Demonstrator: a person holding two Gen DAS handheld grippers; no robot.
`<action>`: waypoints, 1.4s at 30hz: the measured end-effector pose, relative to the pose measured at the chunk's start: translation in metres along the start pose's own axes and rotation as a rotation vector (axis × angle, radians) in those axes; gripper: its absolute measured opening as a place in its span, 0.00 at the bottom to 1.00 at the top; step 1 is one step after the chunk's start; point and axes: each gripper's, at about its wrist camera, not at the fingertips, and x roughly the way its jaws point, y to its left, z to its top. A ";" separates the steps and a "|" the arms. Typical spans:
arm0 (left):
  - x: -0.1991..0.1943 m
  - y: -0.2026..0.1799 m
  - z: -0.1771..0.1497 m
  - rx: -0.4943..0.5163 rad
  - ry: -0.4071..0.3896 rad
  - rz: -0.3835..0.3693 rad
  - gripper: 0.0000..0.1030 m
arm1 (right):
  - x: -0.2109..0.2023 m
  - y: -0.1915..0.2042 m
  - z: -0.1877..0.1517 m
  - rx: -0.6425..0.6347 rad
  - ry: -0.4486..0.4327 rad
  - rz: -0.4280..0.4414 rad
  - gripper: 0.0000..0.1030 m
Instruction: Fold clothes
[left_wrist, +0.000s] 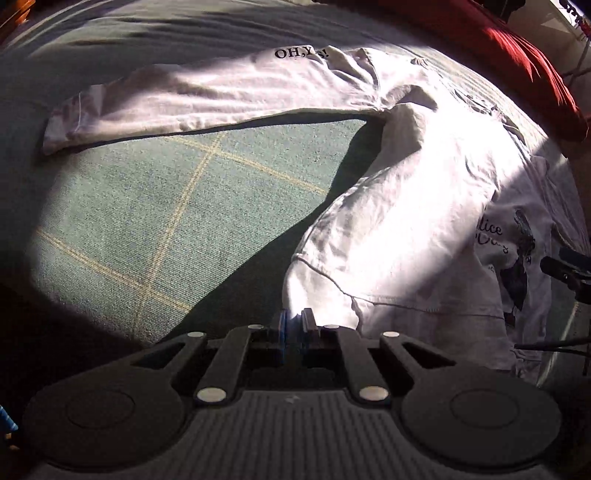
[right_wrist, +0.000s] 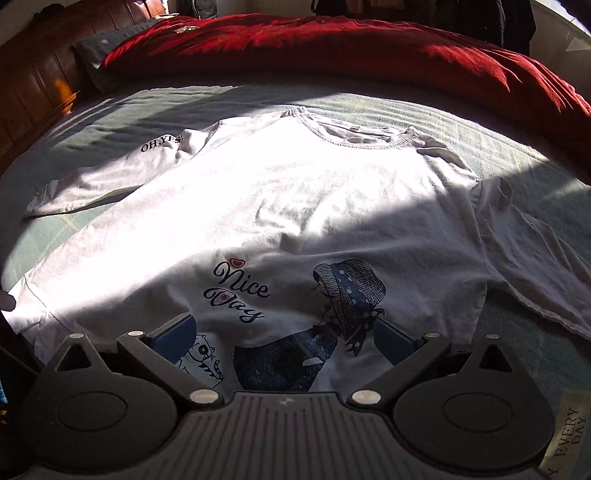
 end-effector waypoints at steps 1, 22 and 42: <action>-0.003 0.001 0.001 0.000 -0.012 -0.010 0.08 | 0.000 0.000 0.001 0.003 0.000 0.000 1.00; 0.163 -0.006 0.157 -0.414 -0.091 -0.620 0.43 | 0.018 0.000 0.020 0.045 -0.010 -0.020 1.00; 0.156 0.001 0.211 -0.270 -0.245 -0.495 0.28 | 0.045 0.014 0.040 0.039 0.017 -0.025 1.00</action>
